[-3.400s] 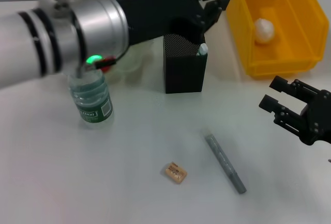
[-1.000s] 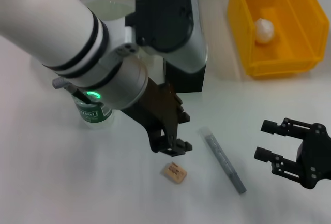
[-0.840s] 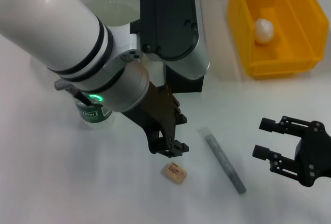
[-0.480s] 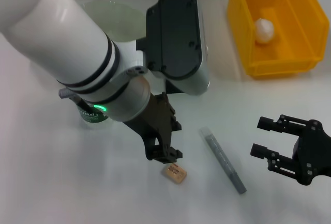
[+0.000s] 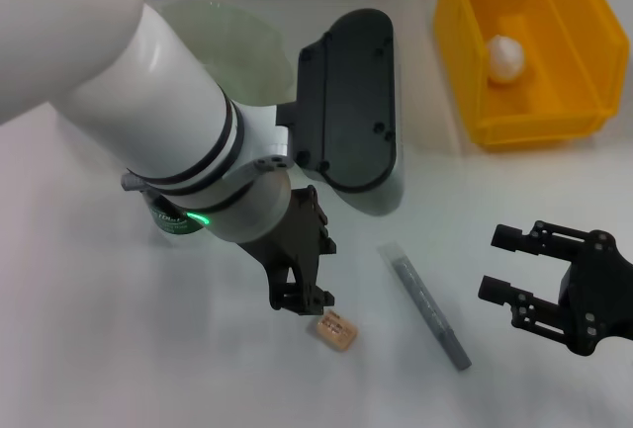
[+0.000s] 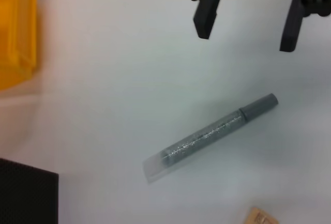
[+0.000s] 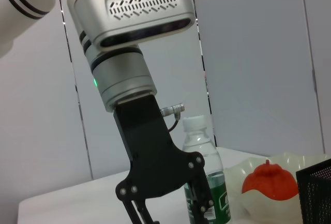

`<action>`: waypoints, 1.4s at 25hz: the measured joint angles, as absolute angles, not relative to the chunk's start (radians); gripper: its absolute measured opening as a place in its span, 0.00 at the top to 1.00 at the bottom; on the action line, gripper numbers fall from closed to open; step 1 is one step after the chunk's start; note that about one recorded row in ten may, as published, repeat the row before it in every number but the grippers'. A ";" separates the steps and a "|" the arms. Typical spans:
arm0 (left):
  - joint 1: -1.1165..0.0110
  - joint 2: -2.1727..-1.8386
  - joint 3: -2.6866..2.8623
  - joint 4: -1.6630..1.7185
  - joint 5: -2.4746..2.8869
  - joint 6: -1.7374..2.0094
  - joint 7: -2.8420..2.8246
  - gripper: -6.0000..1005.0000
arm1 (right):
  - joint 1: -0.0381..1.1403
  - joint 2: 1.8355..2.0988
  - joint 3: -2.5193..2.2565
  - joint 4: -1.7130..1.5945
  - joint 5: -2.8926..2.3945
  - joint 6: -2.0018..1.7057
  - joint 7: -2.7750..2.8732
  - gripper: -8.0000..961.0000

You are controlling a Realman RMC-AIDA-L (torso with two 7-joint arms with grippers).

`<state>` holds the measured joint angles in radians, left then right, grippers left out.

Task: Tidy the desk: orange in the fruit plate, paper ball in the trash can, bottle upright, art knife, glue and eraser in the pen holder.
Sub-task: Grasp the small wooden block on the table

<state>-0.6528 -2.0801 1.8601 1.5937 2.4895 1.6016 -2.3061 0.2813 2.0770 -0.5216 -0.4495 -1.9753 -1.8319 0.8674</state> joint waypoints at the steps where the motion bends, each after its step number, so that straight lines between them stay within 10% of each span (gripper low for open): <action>1: -0.656 -2.080 1.874 1.594 2.496 1.600 -2.299 0.50 | 0.282 2.077 -0.522 -0.448 -1.975 -1.832 0.867 0.40; 35: -0.701 -2.080 2.100 1.582 2.549 1.533 -2.264 0.50 | 0.290 2.079 -0.495 -0.425 -1.976 -1.817 0.865 0.40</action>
